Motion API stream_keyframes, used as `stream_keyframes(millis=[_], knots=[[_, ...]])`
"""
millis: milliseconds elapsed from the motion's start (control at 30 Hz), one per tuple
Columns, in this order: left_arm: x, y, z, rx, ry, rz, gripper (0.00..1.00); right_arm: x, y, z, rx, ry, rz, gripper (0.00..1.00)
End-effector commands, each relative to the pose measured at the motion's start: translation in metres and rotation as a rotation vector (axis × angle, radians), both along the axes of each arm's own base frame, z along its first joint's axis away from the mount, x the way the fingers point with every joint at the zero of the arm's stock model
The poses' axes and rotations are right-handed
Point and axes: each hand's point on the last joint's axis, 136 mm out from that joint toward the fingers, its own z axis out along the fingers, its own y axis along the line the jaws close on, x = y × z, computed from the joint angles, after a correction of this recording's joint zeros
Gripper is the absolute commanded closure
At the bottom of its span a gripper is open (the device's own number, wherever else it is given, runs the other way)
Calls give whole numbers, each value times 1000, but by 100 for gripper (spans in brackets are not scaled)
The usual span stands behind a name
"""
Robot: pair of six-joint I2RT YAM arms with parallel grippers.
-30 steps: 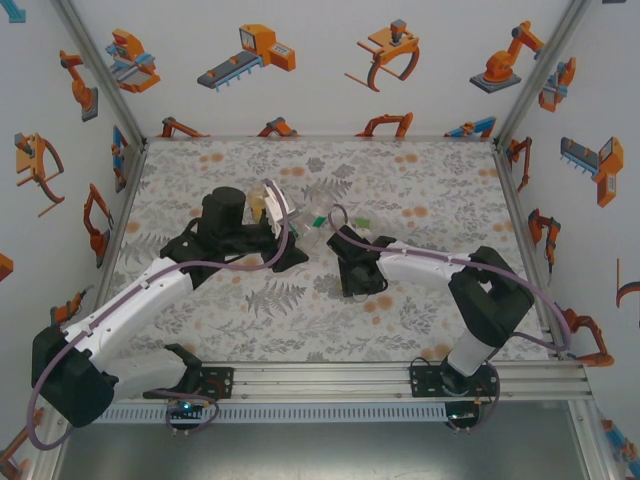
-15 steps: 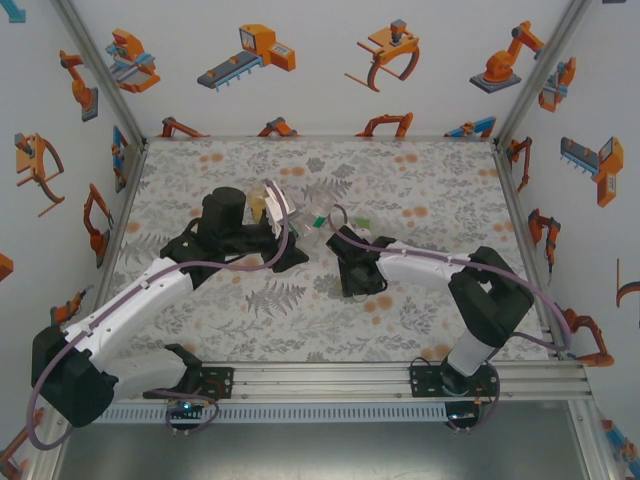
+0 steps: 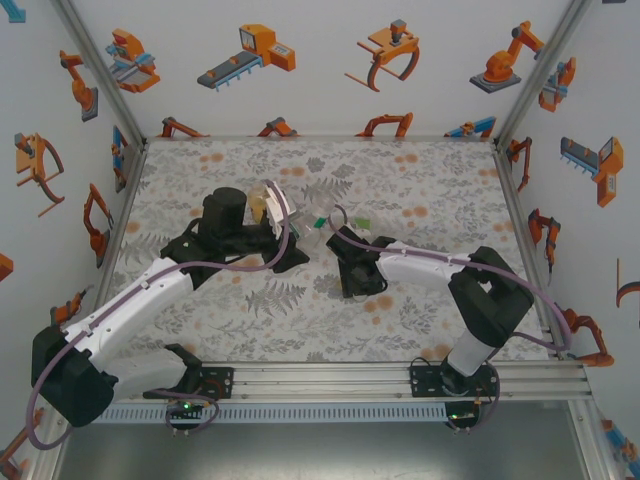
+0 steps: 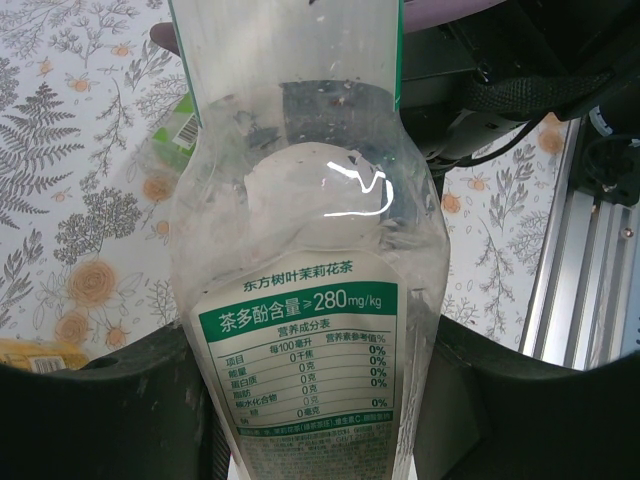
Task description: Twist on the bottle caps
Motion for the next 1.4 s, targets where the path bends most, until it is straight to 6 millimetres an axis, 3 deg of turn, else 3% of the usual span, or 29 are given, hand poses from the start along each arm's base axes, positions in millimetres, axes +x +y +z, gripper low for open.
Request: stream_keyframes(millis=[0, 300, 567, 800, 1033, 1233, 1367], knots=[[1, -3, 15, -14, -43, -13, 86, -31, -26, -22, -127, 124, 12, 54], [0, -3, 14, -13, -46, -15, 86, -27, -27, -13, -120, 89, 12, 61], [0, -2, 15, -5, -52, -11, 86, -17, -28, 29, -31, -22, 23, 64], [-1, 2, 16, 18, -85, -7, 86, -11, -26, 89, 101, -173, 99, 67], [-9, 5, 16, 51, -124, -48, 91, -17, -11, 165, 274, -379, 294, 71], [-30, 4, 15, 50, -198, -153, 95, -40, 3, 221, 409, -525, 523, 75], [-49, 3, 10, 83, -251, -245, 99, -66, 15, 252, 513, -592, 714, 76]])
